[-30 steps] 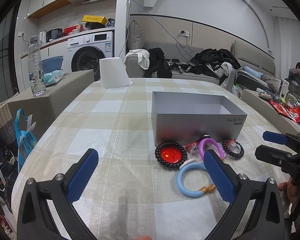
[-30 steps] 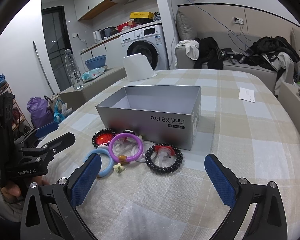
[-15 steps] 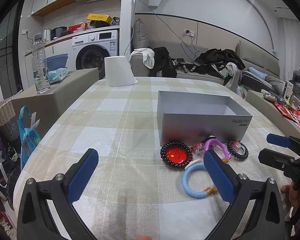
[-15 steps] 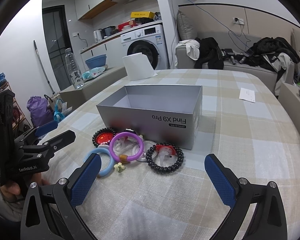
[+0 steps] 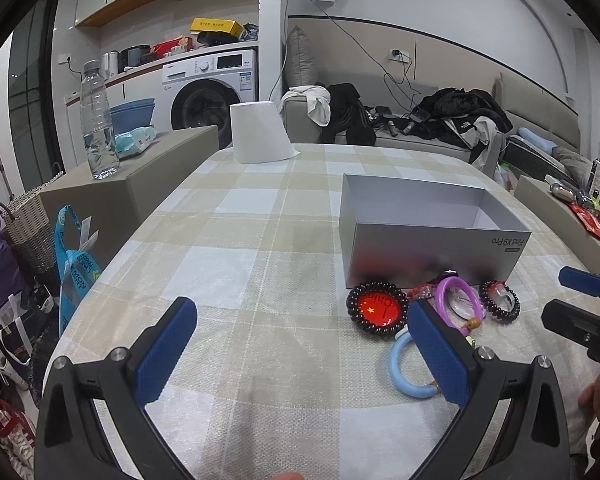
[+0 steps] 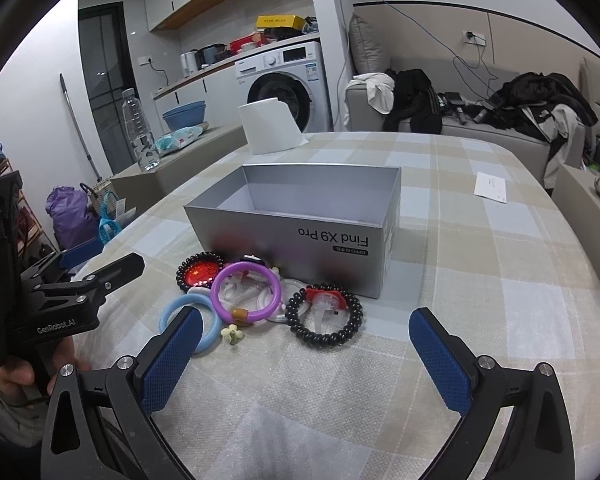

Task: Organize jewelry
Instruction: 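Grasp the red-pendant trinket with the right gripper while the left grasps a black bead bracelet, then carry both held items over the grey box and open both grippers inside, then lower the left gripper onto the light blue bangle and close it, then grasp the coiled black bracelet with the right gripper while the left holds the blue bangle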

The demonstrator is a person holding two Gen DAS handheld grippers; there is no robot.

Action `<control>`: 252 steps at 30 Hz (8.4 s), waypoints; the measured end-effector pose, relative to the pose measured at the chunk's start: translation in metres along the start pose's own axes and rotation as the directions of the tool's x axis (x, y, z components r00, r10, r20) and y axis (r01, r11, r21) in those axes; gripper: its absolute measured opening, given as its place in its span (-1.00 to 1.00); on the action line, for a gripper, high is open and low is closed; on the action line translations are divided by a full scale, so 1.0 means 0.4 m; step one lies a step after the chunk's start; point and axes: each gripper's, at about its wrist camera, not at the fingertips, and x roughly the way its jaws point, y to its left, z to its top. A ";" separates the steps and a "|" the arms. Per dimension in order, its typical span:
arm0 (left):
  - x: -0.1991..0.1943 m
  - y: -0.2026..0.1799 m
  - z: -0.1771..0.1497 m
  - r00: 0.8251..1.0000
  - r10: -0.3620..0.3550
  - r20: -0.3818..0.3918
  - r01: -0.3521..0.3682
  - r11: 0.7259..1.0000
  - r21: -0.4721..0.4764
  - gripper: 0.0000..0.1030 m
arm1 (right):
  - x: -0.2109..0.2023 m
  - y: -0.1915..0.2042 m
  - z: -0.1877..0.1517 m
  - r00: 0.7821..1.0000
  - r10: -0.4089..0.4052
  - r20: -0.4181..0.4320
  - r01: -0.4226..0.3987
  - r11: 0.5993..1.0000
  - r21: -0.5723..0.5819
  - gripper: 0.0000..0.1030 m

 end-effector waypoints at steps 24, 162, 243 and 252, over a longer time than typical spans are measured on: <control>0.040 -0.009 0.009 0.992 0.044 -0.116 -0.042 0.999 0.018 0.98 | 0.089 -0.022 0.013 0.976 -0.015 -0.218 0.022 0.999 0.030 0.41; 0.092 -0.037 0.036 0.957 -0.172 -0.233 0.174 0.985 -0.015 0.98 | 0.082 -0.046 0.043 0.986 -0.054 -0.158 0.055 0.998 0.000 1.00; 0.038 -0.046 0.028 0.939 -0.285 -0.193 0.295 0.955 0.025 -0.91 | 0.119 -0.011 0.019 0.972 -0.002 -0.234 -0.016 0.997 -0.074 -0.30; 0.036 -0.038 0.033 0.943 -0.283 -0.177 0.290 0.957 0.017 -0.91 | 0.097 0.001 0.020 0.977 0.036 -0.212 -0.050 0.997 -0.059 -0.33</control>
